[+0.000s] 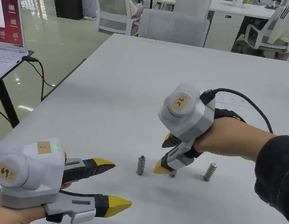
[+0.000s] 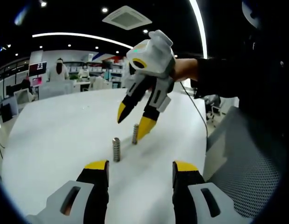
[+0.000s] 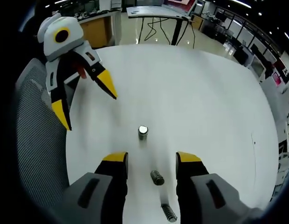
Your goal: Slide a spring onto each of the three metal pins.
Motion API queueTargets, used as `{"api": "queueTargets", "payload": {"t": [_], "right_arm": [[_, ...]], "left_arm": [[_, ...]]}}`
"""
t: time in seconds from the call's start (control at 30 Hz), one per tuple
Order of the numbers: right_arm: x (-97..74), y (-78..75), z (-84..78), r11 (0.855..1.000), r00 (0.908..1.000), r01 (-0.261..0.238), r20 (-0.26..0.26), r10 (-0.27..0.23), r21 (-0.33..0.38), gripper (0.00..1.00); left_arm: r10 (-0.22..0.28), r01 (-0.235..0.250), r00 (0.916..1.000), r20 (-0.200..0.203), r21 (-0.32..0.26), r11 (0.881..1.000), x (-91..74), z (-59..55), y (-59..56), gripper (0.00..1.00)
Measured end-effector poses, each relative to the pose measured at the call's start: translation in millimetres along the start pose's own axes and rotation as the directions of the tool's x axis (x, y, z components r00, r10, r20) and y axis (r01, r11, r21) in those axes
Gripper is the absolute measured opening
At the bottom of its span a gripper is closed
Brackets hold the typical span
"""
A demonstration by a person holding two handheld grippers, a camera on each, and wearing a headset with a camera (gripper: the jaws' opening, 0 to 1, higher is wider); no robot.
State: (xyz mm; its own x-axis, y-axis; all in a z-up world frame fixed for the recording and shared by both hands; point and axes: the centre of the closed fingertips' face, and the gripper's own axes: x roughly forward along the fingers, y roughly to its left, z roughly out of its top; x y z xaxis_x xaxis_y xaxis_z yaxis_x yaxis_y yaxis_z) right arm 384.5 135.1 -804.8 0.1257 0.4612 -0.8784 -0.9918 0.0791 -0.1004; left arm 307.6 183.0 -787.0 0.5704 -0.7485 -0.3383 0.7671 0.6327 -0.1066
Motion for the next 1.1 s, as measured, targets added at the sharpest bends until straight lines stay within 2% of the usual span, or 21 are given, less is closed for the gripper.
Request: {"api": "queueTargets", "payload": {"t": [0.23,0.5,0.6,0.77,1.0,1.1], "right_arm": [[-12.7,-7.4,-1.0,0.998,0.9973,0.027,0.066,-0.031,0.058,0.43],[-31.7,-18.1,-6.0,0.99,0.9851,0.073,0.146,-0.091,0.124,0.47],[-38.1,-20.2,-9.8,0.985,0.9787,0.085,0.173,-0.111,0.151,0.49],[-49.3,-24.5,-16.9,0.973,0.9616,0.108,0.227,-0.154,0.203,0.52],[-63.3,-27.0,-33.7,0.963,0.9487,0.131,0.252,-0.191,0.237,0.55],[-70.9,-28.5,-42.7,0.955,0.9364,0.14,0.279,-0.213,0.26,0.57]], "left_arm": [[-0.003,0.003,1.0,-0.003,0.003,1.0,1.6,0.5,2.2,0.51],[-0.006,0.006,1.0,-0.003,0.008,1.0,3.6,3.0,2.0,0.52],[-0.006,0.006,1.0,-0.003,0.012,1.0,4.9,4.4,2.0,0.53],[-0.003,0.003,1.0,-0.004,0.012,1.0,7.0,4.6,3.4,0.54],[0.003,-0.003,1.0,-0.003,0.01,1.0,8.2,4.6,5.7,0.56],[0.009,-0.009,1.0,-0.002,0.008,1.0,7.9,4.9,7.3,0.57]]}}
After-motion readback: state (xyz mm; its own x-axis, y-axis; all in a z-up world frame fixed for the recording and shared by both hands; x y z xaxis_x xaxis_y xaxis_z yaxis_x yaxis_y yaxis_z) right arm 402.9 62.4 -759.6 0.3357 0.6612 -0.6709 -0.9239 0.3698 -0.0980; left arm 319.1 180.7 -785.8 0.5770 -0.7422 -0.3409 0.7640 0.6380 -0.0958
